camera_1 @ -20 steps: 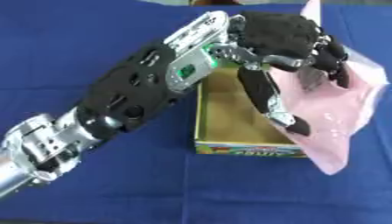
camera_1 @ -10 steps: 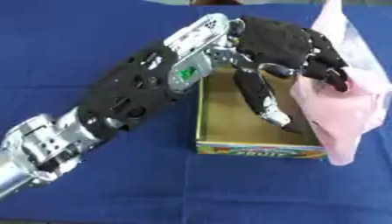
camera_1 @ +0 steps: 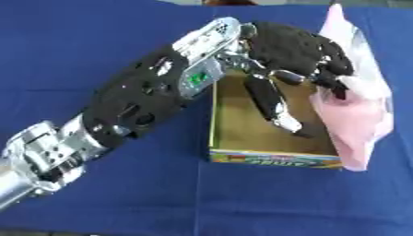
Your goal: Pick up objects on the table and place them in the box.
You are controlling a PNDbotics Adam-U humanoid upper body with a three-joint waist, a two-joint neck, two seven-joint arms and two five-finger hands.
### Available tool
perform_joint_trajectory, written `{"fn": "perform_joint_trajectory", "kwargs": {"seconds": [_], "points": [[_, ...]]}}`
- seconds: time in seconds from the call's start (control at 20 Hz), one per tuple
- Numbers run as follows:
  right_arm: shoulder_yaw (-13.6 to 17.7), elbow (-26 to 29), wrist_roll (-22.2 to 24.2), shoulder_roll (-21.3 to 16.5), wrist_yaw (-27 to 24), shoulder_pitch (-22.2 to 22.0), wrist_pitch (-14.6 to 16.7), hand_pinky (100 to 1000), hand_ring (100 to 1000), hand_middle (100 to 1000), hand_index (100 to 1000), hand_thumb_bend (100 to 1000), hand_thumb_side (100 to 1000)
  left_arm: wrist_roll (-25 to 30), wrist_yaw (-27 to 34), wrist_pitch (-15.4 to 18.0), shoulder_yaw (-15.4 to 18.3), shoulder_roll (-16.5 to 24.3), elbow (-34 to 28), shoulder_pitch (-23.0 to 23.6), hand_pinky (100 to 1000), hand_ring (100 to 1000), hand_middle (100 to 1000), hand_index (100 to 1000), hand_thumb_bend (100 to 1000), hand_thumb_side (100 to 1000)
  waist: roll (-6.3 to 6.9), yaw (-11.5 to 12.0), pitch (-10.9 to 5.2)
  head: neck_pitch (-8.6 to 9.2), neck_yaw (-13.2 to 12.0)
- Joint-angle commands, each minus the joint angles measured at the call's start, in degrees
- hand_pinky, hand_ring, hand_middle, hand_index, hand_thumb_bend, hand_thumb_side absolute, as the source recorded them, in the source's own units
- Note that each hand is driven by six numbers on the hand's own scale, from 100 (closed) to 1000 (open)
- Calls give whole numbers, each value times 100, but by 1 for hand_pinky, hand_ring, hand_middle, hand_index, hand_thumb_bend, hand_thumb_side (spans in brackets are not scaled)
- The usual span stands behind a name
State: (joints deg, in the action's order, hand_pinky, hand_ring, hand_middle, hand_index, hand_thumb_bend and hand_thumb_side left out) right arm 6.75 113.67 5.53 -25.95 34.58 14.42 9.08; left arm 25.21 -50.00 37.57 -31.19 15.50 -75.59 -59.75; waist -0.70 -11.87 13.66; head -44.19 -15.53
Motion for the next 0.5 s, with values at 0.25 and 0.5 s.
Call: {"fn": "perform_joint_trajectory", "kwargs": {"seconds": [0.25, 0.5], "points": [[115, 92, -4, -137, 86, -125, -81, 741, 720, 781, 857, 100, 807, 241, -337, 192, 110, 646, 13, -150, 997, 978, 957, 889, 480, 1000, 72, 184, -182, 7, 185], [168, 92, 5, -203, 135, -246, -152, 742, 718, 779, 857, 100, 808, 378, 52, 211, 150, 1388, -277, -72, 1000, 996, 990, 920, 496, 1000, 158, 382, -286, 7, 450]]}}
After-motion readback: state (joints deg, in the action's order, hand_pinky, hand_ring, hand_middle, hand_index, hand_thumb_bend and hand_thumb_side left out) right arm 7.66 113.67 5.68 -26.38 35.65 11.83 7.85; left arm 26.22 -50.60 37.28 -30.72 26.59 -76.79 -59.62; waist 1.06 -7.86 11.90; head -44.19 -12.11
